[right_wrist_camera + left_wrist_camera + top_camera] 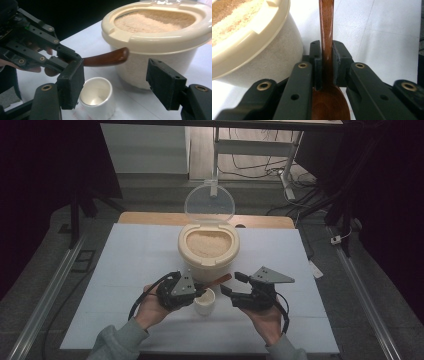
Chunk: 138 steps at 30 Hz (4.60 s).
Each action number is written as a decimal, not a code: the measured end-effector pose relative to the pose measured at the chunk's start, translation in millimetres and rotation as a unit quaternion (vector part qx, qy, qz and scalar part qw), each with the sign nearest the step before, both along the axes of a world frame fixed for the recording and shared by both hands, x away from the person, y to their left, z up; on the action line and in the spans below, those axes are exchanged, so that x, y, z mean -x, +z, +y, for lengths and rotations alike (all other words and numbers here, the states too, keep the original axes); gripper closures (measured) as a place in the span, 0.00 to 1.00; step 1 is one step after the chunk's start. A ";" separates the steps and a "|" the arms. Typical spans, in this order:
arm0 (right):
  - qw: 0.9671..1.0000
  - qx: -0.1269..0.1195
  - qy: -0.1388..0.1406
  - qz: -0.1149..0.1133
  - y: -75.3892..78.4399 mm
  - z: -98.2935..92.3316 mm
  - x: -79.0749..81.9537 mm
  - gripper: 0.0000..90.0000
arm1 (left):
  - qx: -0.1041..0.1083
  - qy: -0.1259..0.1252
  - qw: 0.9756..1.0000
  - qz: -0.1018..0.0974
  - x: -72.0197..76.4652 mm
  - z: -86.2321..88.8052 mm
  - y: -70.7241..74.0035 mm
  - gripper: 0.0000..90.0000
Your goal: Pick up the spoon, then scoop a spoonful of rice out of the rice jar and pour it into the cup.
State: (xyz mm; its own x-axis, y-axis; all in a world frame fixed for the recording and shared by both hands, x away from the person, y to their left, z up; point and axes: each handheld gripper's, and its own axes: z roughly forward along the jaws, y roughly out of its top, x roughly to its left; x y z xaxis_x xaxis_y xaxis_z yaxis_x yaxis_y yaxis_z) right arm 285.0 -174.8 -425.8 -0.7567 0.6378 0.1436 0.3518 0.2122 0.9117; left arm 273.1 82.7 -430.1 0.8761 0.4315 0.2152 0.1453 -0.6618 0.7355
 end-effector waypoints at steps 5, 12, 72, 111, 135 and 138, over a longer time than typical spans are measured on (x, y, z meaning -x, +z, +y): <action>1.000 -0.002 -0.003 0.003 -2.8 4.2 0.5 0.36 | 0.001 -0.002 1.000 -0.001 1.5 -3.5 -1.6 0.88; 0.999 -0.025 -0.005 0.022 -8.7 5.7 -1.7 0.45 | 0.000 -0.005 1.000 -0.002 2.8 -6.2 -3.1 0.88; 0.977 -0.203 0.071 -0.009 4.8 -12.7 -10.9 0.92 | 0.084 0.080 0.993 0.021 15.0 47.4 -10.0 0.38; 0.970 -0.231 0.004 -0.071 32.0 -63.7 -13.3 0.92 | 0.114 0.213 0.965 0.098 34.4 156.6 -67.3 0.23; 0.971 -0.210 -0.074 -0.087 58.4 -51.4 -71.3 0.92 | 0.105 0.203 0.967 0.111 28.4 151.7 -71.1 0.21; 0.974 -0.187 -0.089 -0.092 58.5 -45.6 -79.7 0.92 | 0.103 0.202 0.968 0.111 28.1 151.2 -71.7 0.21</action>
State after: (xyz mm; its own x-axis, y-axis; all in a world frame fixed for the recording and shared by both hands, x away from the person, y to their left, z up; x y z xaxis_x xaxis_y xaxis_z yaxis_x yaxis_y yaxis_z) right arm 364.7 -220.4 -367.4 -0.6731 0.6908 0.2641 0.1762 -0.1970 0.9644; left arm 245.1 234.0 -501.8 0.6424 0.7614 -0.0871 0.5313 -0.3605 0.7667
